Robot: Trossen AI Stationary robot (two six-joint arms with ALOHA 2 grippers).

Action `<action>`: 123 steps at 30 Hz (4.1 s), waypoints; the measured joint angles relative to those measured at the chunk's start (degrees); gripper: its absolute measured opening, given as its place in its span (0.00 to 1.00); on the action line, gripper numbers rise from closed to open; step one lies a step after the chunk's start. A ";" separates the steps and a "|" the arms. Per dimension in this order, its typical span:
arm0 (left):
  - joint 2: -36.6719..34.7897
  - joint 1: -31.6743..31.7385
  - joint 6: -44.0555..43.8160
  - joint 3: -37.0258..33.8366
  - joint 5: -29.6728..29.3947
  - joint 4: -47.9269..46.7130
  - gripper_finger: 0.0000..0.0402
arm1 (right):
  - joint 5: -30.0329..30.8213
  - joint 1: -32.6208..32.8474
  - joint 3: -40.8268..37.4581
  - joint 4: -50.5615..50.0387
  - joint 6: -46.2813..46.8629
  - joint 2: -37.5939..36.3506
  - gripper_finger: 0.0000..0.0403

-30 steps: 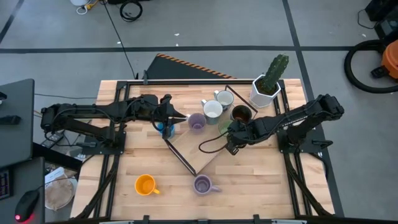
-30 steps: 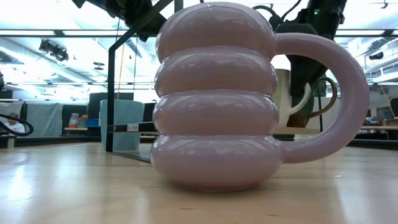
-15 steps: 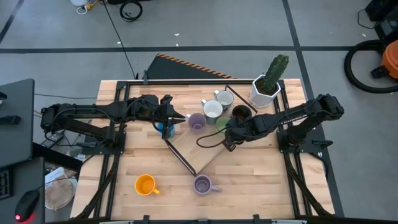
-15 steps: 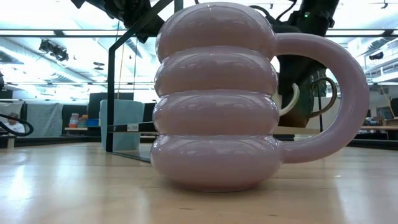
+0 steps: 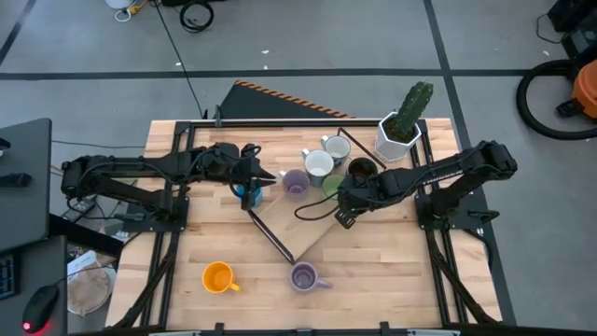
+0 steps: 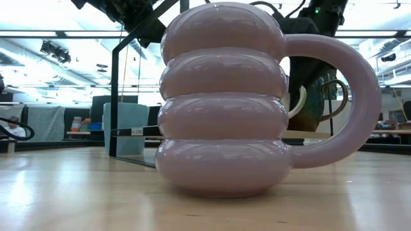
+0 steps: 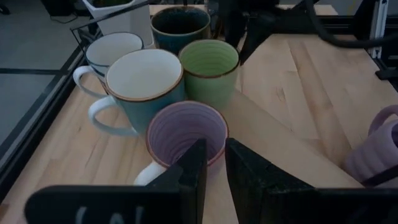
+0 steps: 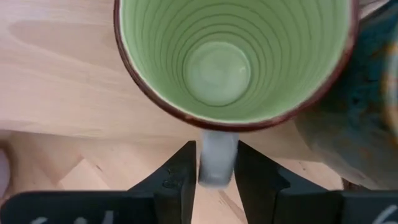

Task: Place coffee mugs
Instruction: Put the green mug on the shelf, then put the purple mug on the shelf

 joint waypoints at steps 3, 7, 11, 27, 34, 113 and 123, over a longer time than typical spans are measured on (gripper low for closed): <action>0.00 0.00 -0.04 0.00 0.01 -0.69 0.16 | -0.19 0.47 1.93 -1.75 -0.08 -0.08 0.31; 0.00 0.00 -0.13 0.00 0.00 -2.10 0.16 | 1.00 1.54 4.18 -6.15 0.23 -0.10 0.37; 0.00 0.00 -0.17 0.00 0.00 -4.22 0.16 | 0.83 3.14 7.10 -13.31 2.65 -0.11 0.42; 0.00 4.05 3.64 0.02 -8.48 -10.39 0.16 | -1.64 21.87 10.97 9.51 3.24 5.20 0.47; -3.07 6.36 5.18 0.05 -8.39 -9.64 0.16 | -2.13 25.02 19.70 6.79 1.14 16.18 0.47; -10.51 6.34 0.20 0.02 -3.82 -19.60 0.16 | 8.79 22.00 45.68 -27.39 12.94 34.38 0.13; -10.51 6.35 0.26 0.02 -3.81 -19.80 0.16 | 9.70 19.94 41.98 -25.85 12.67 32.58 0.13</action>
